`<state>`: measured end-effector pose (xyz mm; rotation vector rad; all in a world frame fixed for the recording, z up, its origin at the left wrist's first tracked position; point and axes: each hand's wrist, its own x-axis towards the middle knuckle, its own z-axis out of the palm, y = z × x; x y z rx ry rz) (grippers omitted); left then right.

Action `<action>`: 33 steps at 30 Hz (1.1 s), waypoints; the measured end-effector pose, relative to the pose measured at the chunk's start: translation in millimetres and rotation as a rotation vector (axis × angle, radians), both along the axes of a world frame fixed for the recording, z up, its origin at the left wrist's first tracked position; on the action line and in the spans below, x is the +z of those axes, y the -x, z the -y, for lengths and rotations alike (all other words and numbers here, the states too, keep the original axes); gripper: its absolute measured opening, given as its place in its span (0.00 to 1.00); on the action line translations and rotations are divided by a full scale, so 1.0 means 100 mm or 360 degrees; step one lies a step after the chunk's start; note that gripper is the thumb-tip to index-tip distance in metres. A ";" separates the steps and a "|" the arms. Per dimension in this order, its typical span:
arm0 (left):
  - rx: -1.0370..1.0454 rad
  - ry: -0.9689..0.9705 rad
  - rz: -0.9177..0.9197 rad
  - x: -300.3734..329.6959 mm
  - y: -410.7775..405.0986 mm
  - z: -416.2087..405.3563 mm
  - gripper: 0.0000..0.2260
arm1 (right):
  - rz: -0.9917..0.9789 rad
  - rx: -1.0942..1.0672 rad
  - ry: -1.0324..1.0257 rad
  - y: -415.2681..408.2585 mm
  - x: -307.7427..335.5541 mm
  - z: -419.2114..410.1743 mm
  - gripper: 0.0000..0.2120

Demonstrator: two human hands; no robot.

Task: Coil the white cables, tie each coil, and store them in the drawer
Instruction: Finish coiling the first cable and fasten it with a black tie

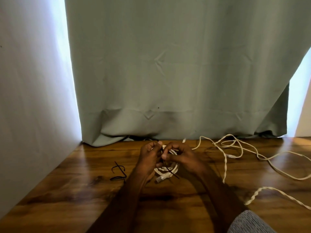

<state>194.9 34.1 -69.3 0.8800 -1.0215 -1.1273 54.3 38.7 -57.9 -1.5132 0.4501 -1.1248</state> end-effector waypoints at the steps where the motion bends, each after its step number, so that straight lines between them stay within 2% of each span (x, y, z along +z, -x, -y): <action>1: -0.0003 0.0011 -0.0002 0.00 0.00 0.00 0.11 | 0.0042 -0.0014 -0.0034 -0.02 0.00 0.02 0.10; 3: -0.0021 0.0021 0.0007 -0.01 -0.01 0.01 0.10 | 0.0012 -0.0181 -0.0072 -0.03 -0.01 0.08 0.17; 5: -0.0027 0.0031 0.0014 -0.03 -0.01 0.01 0.11 | 0.0001 -0.0319 -0.0193 -0.05 -0.03 0.11 0.18; 9: -0.0033 0.0027 0.0029 -0.03 -0.01 0.01 0.11 | -0.0109 -0.0401 -0.0275 -0.06 -0.06 0.13 0.13; 12: -0.0068 0.0037 0.0068 -0.03 0.02 0.00 0.12 | -0.0350 -0.0514 -0.0210 -0.04 -0.06 0.12 0.07; 20: -0.0073 0.0056 0.0145 -0.05 0.00 -0.02 0.11 | -0.0462 -0.0518 -0.0209 -0.08 -0.08 0.14 0.09; 24: -0.0079 0.0065 0.0161 -0.03 0.00 -0.02 0.10 | -0.0374 -0.0404 -0.0487 -0.03 -0.10 0.19 0.09; 28: -0.0139 0.0072 0.0146 0.01 -0.06 -0.05 0.10 | -0.0170 -0.0394 -0.0826 0.01 -0.09 0.22 0.23; 30: -0.0198 0.0080 0.0175 0.02 -0.04 -0.09 0.10 | -0.0055 -0.0424 -0.0870 0.01 -0.07 0.25 0.21; 33: -0.0254 0.0104 0.0181 0.02 0.01 -0.12 0.10 | 0.0039 -0.0414 -0.0894 0.01 -0.03 0.22 0.13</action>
